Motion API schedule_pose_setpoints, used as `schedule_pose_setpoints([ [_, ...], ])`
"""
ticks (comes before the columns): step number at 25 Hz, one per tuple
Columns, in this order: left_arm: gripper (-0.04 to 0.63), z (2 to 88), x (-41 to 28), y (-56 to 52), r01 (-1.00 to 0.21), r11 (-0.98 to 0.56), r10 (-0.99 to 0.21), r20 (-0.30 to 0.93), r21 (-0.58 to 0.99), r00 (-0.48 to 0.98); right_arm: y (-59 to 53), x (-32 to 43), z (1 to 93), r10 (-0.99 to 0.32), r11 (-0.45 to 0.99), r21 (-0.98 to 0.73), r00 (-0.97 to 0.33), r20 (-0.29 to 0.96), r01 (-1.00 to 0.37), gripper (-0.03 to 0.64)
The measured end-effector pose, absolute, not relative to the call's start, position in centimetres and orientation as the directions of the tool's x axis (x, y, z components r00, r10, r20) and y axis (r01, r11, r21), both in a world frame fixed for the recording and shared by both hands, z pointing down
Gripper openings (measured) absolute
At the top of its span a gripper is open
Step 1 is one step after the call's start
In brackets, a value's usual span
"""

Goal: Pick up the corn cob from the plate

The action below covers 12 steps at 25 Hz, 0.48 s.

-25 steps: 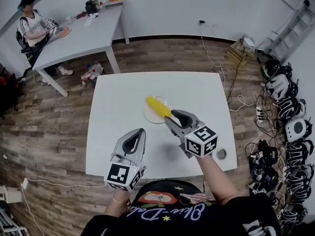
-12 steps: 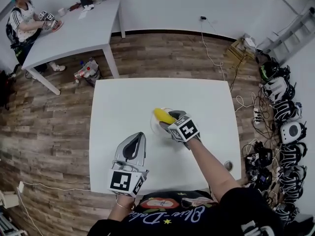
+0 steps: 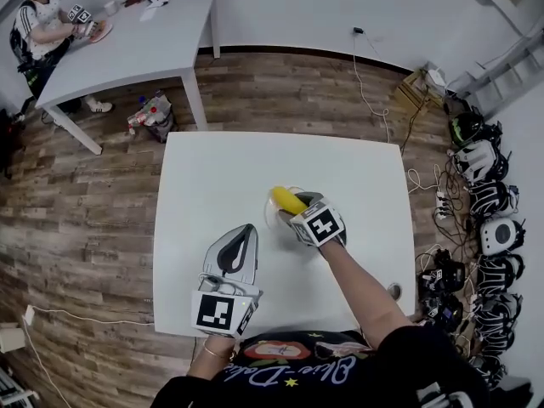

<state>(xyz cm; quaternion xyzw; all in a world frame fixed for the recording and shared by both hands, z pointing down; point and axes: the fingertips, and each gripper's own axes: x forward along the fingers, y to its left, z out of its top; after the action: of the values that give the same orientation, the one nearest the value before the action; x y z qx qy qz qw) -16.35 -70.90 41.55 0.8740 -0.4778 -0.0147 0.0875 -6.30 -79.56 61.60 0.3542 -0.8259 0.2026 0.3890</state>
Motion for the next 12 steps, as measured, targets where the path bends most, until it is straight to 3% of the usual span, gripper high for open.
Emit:
schedule_pose_setpoints([
  [5, -0.002, 41.3, -16.1, -70.0, -0.845, -0.511, -0.848, 0.067, 0.156, 0.525, -78.2, -3.8, 55.9, -0.607, 0.536, -0.143, -0.498, 0.619, -0.832, 0.240],
  [12, -0.002, 39.0, -14.4, -67.0, -0.869, -0.489, -0.870, 0.030, 0.075, 0.492, -72.9, -1.1, 43.8, -0.761, 0.557, -0.223, -0.599, 0.250, -0.800, 0.240],
])
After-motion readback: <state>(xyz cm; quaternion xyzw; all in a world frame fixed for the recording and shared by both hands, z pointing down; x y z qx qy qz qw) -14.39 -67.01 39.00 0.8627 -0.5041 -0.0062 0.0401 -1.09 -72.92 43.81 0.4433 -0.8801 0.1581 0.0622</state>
